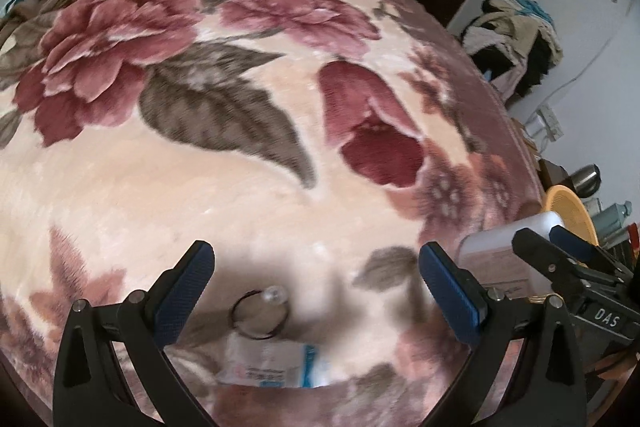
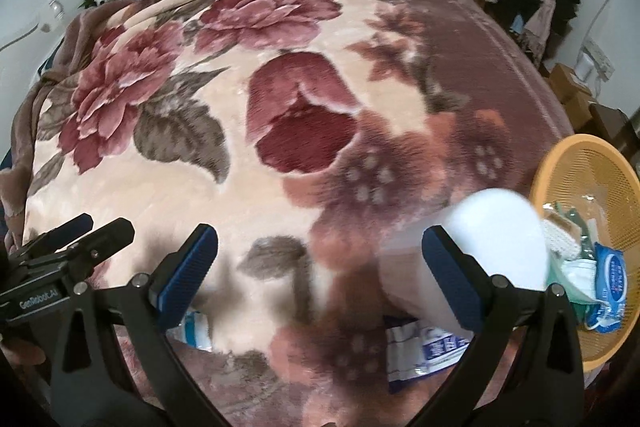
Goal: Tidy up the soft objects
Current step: 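Move the left tool to the white gauze sachet while the right tool approaches the pearl hair tie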
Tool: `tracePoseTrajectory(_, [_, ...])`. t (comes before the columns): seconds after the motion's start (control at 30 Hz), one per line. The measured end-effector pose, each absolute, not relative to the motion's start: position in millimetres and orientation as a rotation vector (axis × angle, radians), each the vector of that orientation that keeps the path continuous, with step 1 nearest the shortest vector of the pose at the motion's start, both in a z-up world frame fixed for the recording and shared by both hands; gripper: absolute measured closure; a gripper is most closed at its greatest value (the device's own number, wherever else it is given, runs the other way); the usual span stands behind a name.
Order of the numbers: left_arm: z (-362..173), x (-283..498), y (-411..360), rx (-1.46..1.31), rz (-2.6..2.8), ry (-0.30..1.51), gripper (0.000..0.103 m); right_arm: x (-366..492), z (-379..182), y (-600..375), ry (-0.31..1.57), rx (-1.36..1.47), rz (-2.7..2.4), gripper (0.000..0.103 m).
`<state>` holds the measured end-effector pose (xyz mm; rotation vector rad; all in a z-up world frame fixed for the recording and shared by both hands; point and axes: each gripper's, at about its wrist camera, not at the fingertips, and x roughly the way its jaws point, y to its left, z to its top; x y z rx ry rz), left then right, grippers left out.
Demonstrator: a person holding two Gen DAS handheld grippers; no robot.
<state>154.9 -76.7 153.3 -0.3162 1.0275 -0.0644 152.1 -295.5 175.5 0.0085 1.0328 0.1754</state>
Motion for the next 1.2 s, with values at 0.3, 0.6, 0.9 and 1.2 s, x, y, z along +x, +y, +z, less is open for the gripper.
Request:
tracePoseTrajectory(0.3, [117, 130, -31, -0.367, 0.019, 1.081, 0.001, 141, 141, -251, 1.11, -0.032, 0.273, 0.0])
tracePoseTrajectory(0.6, [71, 99, 2, -0.413, 0.088, 1.159, 0.001, 120, 96, -208, 1.211, -0.082, 0.39, 0.0])
tracePoseTrajectory(0.9, [50, 78, 19, -0.45, 0.116, 1.185, 0.001, 114, 68, -181, 1.268, -0.133, 0.45, 0.0])
tracePoseTrajectory(1.2, [40, 60, 39, -0.49, 0.15, 1.179, 0.001, 101, 48, -146, 1.29, -0.219, 0.607, 0.0])
